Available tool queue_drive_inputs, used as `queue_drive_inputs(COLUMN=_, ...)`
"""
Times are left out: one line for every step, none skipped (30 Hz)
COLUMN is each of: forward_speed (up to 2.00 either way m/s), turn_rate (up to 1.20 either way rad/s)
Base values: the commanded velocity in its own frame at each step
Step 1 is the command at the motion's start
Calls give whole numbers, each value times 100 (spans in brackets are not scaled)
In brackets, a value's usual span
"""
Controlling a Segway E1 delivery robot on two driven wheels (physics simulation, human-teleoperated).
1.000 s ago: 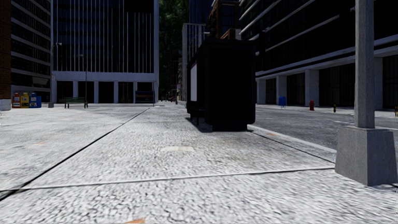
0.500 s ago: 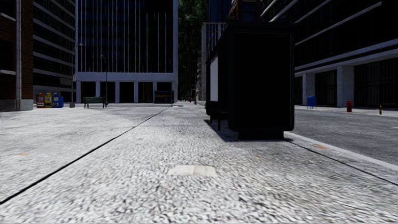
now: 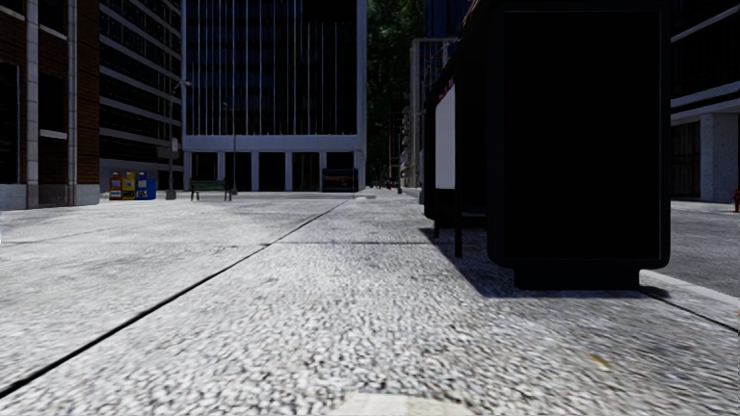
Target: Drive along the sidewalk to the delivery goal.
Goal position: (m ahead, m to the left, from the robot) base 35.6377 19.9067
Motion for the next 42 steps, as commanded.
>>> queue_drive_inputs(forward_speed=200, turn_rate=34)
queue_drive_inputs(forward_speed=200, turn_rate=34)
queue_drive_inputs(forward_speed=200, turn_rate=34)
queue_drive_inputs(forward_speed=200, turn_rate=34)
queue_drive_inputs(forward_speed=200, turn_rate=34)
queue_drive_inputs(forward_speed=200, turn_rate=34)
queue_drive_inputs(forward_speed=200, turn_rate=34)
queue_drive_inputs(forward_speed=200, turn_rate=34)
queue_drive_inputs(forward_speed=200, turn_rate=29)
queue_drive_inputs(forward_speed=200, turn_rate=29)
queue_drive_inputs(forward_speed=200, turn_rate=16)
queue_drive_inputs(forward_speed=200, turn_rate=0)
queue_drive_inputs(forward_speed=200, turn_rate=0)
queue_drive_inputs(forward_speed=200, turn_rate=0)
queue_drive_inputs(forward_speed=200, turn_rate=0)
queue_drive_inputs(forward_speed=200, turn_rate=0)
queue_drive_inputs(forward_speed=200, turn_rate=0)
queue_drive_inputs(forward_speed=200, turn_rate=0)
queue_drive_inputs(forward_speed=200, turn_rate=0)
queue_drive_inputs(forward_speed=200, turn_rate=0)
queue_drive_inputs(forward_speed=200, turn_rate=0)
queue_drive_inputs(forward_speed=200, turn_rate=0)
queue_drive_inputs(forward_speed=200, turn_rate=0)
queue_drive_inputs(forward_speed=200, turn_rate=0)
queue_drive_inputs(forward_speed=200, turn_rate=0)
queue_drive_inputs(forward_speed=200, turn_rate=0)
queue_drive_inputs(forward_speed=200, turn_rate=0)
queue_drive_inputs(forward_speed=200, turn_rate=0)
queue_drive_inputs(forward_speed=200, turn_rate=0)
queue_drive_inputs(forward_speed=200, turn_rate=0)
queue_drive_inputs(forward_speed=200, turn_rate=0)
queue_drive_inputs(forward_speed=200, turn_rate=0)
queue_drive_inputs(forward_speed=200, turn_rate=0)
queue_drive_inputs(forward_speed=200, turn_rate=0)
queue_drive_inputs(forward_speed=200, turn_rate=0)
queue_drive_inputs(forward_speed=200, turn_rate=0)
queue_drive_inputs(forward_speed=200, turn_rate=0)
queue_drive_inputs(forward_speed=200, turn_rate=0)
queue_drive_inputs(forward_speed=200, turn_rate=0)
queue_drive_inputs(forward_speed=200, turn_rate=0)
queue_drive_inputs(forward_speed=200, turn_rate=0)
queue_drive_inputs(forward_speed=200, turn_rate=0)
